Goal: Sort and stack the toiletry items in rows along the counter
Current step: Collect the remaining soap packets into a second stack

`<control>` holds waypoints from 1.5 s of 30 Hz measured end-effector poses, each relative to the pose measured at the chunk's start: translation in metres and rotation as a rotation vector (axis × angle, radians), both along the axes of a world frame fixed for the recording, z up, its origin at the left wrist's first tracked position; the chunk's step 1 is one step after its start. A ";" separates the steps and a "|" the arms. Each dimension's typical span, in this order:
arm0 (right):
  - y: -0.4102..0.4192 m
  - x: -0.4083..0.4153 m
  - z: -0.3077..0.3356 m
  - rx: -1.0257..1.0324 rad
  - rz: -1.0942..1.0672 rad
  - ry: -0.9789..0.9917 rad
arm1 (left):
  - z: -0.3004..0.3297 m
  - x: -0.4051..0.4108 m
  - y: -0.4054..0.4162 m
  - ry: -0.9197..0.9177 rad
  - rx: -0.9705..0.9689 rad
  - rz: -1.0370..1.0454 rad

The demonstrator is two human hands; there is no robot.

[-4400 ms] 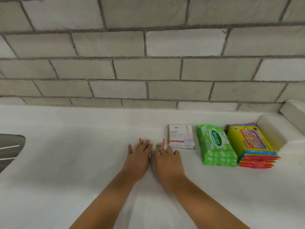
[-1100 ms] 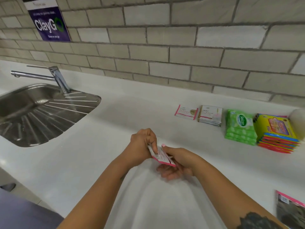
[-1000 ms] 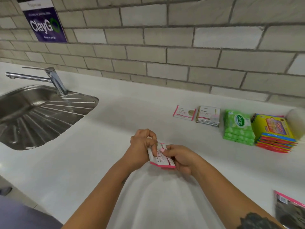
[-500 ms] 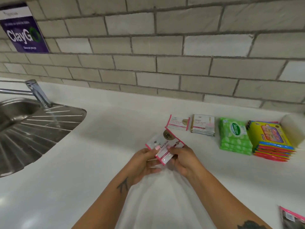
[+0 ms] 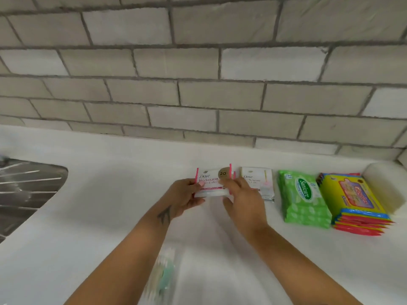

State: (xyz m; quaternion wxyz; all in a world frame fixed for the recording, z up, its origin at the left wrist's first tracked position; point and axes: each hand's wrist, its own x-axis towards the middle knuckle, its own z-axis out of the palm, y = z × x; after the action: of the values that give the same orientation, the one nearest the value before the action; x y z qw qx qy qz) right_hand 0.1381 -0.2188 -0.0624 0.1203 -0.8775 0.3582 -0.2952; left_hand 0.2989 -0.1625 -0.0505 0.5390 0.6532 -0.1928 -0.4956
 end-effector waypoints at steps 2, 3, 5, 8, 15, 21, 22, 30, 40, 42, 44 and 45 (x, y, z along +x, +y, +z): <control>-0.014 0.007 0.002 -0.168 -0.086 0.077 | 0.000 0.006 -0.016 -0.054 0.014 -0.020; -0.021 0.011 0.003 -0.222 -0.115 0.132 | 0.000 0.008 -0.023 -0.086 0.021 -0.025; -0.034 0.017 0.003 -0.316 -0.142 0.239 | -0.003 0.014 -0.035 -0.171 0.041 -0.019; -0.049 0.023 -0.002 -0.378 -0.133 0.419 | -0.013 0.023 -0.052 -0.357 0.075 -0.015; -0.053 0.031 -0.012 -0.315 -0.084 0.712 | -0.043 0.027 -0.064 -0.738 0.133 -0.023; -0.051 0.032 -0.012 -0.225 -0.025 0.835 | -0.053 0.019 -0.062 -0.959 0.210 -0.019; -0.050 0.033 -0.013 -0.219 -0.023 0.838 | -0.053 0.018 -0.062 -0.979 0.225 -0.019; -0.050 0.038 -0.016 -0.242 -0.035 0.904 | -0.050 0.014 -0.061 -1.033 0.236 -0.017; -0.047 0.038 -0.014 -0.245 -0.035 0.865 | -0.045 0.009 -0.061 -1.018 0.253 0.000; -0.043 0.035 -0.011 -0.243 -0.031 0.822 | -0.042 0.007 -0.059 -1.008 0.241 0.034; -0.039 0.028 -0.006 -0.219 -0.021 0.730 | -0.038 0.002 -0.055 -1.010 0.206 0.061; -0.036 0.024 -0.003 -0.199 -0.016 0.672 | -0.036 -0.002 -0.052 -1.017 0.175 0.073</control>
State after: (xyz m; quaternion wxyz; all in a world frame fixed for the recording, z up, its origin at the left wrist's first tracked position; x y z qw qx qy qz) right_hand 0.1621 -0.2549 -0.0656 -0.0926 -0.9303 0.3540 -0.0240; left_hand 0.2974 -0.2142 -0.0860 0.3373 0.8605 -0.3653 -0.1105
